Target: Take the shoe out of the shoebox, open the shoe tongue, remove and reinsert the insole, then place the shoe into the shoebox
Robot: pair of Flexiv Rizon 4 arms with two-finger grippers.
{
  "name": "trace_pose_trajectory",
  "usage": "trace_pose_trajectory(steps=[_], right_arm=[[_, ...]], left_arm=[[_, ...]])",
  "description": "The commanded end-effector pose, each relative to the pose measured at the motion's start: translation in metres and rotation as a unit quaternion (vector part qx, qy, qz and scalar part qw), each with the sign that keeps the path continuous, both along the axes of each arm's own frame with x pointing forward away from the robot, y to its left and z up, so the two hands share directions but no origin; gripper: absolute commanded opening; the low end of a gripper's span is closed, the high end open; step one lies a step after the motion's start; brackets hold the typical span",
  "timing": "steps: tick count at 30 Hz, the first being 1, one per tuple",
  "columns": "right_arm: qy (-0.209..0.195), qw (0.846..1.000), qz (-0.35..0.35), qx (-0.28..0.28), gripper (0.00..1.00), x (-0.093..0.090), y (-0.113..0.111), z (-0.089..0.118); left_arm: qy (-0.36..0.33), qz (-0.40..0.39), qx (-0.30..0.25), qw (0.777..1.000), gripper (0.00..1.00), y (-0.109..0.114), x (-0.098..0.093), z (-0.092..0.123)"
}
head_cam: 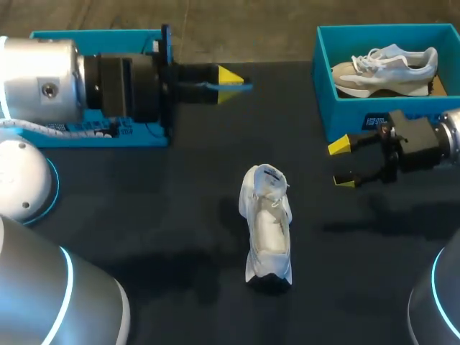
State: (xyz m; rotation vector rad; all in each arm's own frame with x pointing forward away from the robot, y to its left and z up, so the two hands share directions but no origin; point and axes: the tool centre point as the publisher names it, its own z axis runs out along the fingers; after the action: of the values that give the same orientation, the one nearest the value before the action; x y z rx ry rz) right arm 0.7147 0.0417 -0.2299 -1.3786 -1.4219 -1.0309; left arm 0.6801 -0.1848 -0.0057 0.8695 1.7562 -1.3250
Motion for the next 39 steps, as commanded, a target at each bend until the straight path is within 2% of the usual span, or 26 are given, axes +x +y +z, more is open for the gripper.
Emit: trace_pose_trajectory(steps=[1, 2, 4, 6, 8, 9, 22, 23, 24, 27, 30, 32, 36, 39], right_arm=[[0.0, 1.0, -0.001, -0.001, 1.0, 0.0, 0.001, 0.0], [0.0, 1.0, -0.001, -0.001, 1.0, 0.0, 0.001, 0.0], [0.0, 1.0, -0.001, -0.001, 1.0, 0.0, 0.001, 0.0], [0.0, 1.0, -0.001, -0.001, 1.0, 0.0, 0.001, 0.0], [0.0, 1.0, -0.001, -0.001, 1.0, 0.0, 0.001, 0.0], [0.0, 1.0, -0.001, -0.001, 1.0, 0.0, 0.001, 0.0], [0.0, 1.0, -0.001, -0.001, 1.0, 0.0, 0.001, 0.0], [0.0, 1.0, -0.001, -0.001, 1.0, 0.0, 0.001, 0.0], [0.0, 1.0, -0.001, -0.001, 1.0, 0.0, 0.001, 0.0], [0.0, 1.0, -0.001, -0.001, 1.0, 0.0, 0.001, 0.0], [0.0, 1.0, -0.001, -0.001, 1.0, 0.0, 0.001, 0.0], [-0.001, 1.0, 0.0, 0.0, 1.0, 0.001, 0.002, 0.001], [-0.006, 1.0, 0.007, 0.015, 1.0, 0.006, 0.007, 0.003], [-0.008, 1.0, 0.006, 0.018, 1.0, 0.009, 0.011, 0.004]], left_arm=[[-0.034, -0.038, -0.043, 0.998, 0.0, 0.006, 0.019, -0.033], [-0.049, -0.059, -0.066, 0.995, 0.0, 0.009, 0.021, -0.038], [-0.066, -0.056, -0.054, 0.995, 0.0, 0.012, 0.033, -0.051], [-0.088, -0.081, -0.08, 0.99, 0.0, 0.014, 0.036, -0.058], [-0.141, -0.098, -0.074, 0.982, 0.0, 0.013, 0.036, -0.065], [-0.168, -0.1, -0.054, 0.979, 0.0, 0.012, 0.035, -0.071], [-0.168, -0.1, -0.054, 0.979, 0.0, 0.012, 0.035, -0.071], [-0.199, -0.106, -0.028, 0.974, 0.0, 0.006, 0.031, -0.072], [-0.219, -0.116, -0.034, 0.968, 0.0, 0.002, 0.026, -0.074], [-0.263, -0.121, -0.015, 0.957, 0.0, -0.008, 0.02, -0.089], [-0.32, -0.124, 0.037, 0.939, 0.0, -0.017, 0.015, -0.112], [-0.33, -0.118, 0.015, 0.936, 0.0, -0.017, 0.015, -0.123], [-0.364, -0.105, 0.005, 0.926, 0.0, -0.018, 0.016, -0.138], [-0.363, -0.101, -0.015, 0.926, 0.0, -0.019, 0.017, -0.147]])
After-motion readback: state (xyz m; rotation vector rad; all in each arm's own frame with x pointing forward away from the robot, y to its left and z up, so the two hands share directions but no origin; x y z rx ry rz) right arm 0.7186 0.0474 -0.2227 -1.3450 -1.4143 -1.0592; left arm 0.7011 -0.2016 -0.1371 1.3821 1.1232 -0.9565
